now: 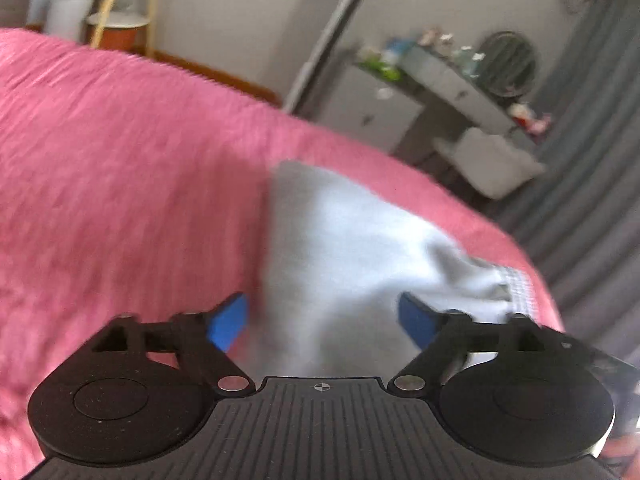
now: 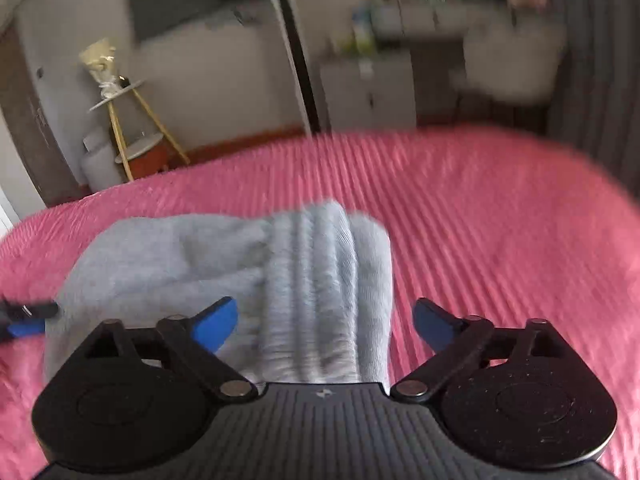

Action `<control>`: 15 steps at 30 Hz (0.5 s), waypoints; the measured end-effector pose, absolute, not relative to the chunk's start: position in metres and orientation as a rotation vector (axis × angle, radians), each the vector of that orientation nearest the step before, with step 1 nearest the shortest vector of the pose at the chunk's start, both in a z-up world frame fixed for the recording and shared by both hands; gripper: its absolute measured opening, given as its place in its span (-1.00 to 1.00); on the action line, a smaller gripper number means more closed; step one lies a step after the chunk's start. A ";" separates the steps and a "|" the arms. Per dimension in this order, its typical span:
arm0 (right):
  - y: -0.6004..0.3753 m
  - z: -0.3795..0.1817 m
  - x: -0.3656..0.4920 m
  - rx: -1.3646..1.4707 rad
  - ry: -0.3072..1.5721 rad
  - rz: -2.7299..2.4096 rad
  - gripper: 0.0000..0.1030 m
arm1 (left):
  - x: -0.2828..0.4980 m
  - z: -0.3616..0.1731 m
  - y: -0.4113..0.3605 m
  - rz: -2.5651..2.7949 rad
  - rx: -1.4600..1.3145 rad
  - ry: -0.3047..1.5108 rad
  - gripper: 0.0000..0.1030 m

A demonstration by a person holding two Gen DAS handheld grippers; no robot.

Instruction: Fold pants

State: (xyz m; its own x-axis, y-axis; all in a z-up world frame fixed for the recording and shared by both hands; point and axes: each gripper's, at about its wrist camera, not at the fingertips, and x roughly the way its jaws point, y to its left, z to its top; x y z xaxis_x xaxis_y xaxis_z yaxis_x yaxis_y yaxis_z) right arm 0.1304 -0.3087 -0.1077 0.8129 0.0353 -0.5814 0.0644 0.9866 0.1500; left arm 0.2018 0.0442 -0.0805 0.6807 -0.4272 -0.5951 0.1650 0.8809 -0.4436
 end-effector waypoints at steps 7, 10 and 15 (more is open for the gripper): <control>-0.268 -0.158 0.143 0.091 0.840 -0.122 0.89 | 0.189 -0.129 0.021 -0.195 -0.180 0.879 0.94; -0.284 -0.143 0.131 0.263 0.855 -0.154 0.89 | 0.182 -0.119 0.031 -0.136 -0.207 0.904 0.94; -0.265 -0.121 0.074 0.199 0.788 -0.120 0.89 | 0.146 -0.102 0.021 -0.065 -0.105 0.900 0.92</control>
